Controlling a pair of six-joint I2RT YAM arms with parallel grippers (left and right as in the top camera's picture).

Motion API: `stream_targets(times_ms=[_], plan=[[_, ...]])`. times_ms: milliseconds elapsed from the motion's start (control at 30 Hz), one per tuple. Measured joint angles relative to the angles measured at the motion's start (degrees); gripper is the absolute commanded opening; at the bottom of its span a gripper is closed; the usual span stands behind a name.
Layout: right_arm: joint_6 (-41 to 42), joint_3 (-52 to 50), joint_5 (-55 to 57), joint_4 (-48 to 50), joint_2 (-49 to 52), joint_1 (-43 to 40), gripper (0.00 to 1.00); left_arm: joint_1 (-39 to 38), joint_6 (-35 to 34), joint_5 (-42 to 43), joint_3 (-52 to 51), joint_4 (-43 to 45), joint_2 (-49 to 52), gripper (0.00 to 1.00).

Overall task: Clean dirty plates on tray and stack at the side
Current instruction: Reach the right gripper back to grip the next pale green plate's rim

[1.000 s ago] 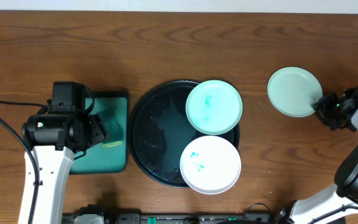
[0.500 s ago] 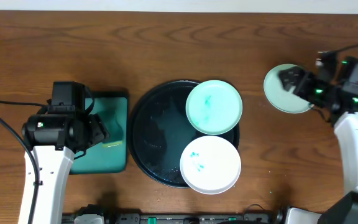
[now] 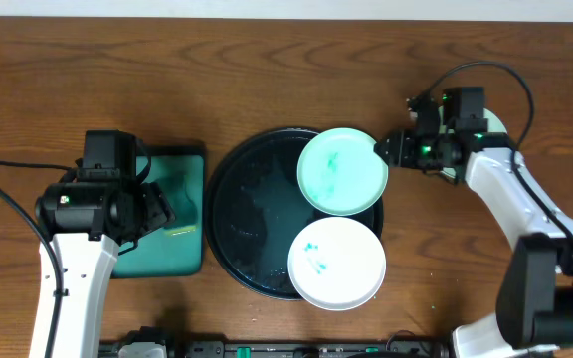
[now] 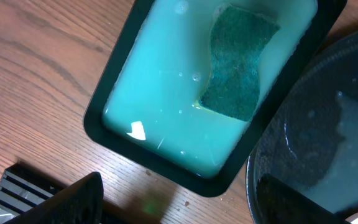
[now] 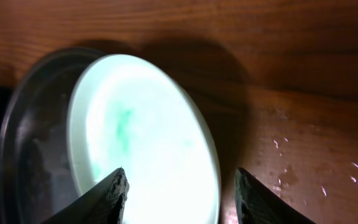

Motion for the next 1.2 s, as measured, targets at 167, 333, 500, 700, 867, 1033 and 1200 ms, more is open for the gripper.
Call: stream_targets(times_ms=[167,333,500,700,867,1033,1200], plan=[[0.1,0.0,1.1,1.7,5.6,0.1,0.48,0.0,0.0,0.0,0.0,-0.1,0.0,0.79],[0.4,0.0,1.1,3.0,9.7,0.1,0.33,0.0,0.0,0.0,0.0,-0.1,0.0,0.80],[0.7,0.0,1.3,4.2,10.0,0.5,0.22,0.0,0.0,0.0,0.0,-0.1,0.0,0.79],[1.6,0.0,1.3,4.9,10.0,0.5,0.01,0.0,0.0,0.0,0.0,-0.1,0.0,0.80],[2.5,0.0,0.9,5.2,10.0,0.5,0.01,0.0,0.0,0.0,0.0,-0.1,0.0,0.79],[2.7,0.0,0.1,4.7,9.8,0.8,0.02,0.0,0.0,0.0,0.0,-0.1,0.0,0.79],[2.7,0.0,-0.2,3.1,7.8,3.7,0.02,0.0,0.0,0.0,0.0,-0.1,0.0,0.80]])
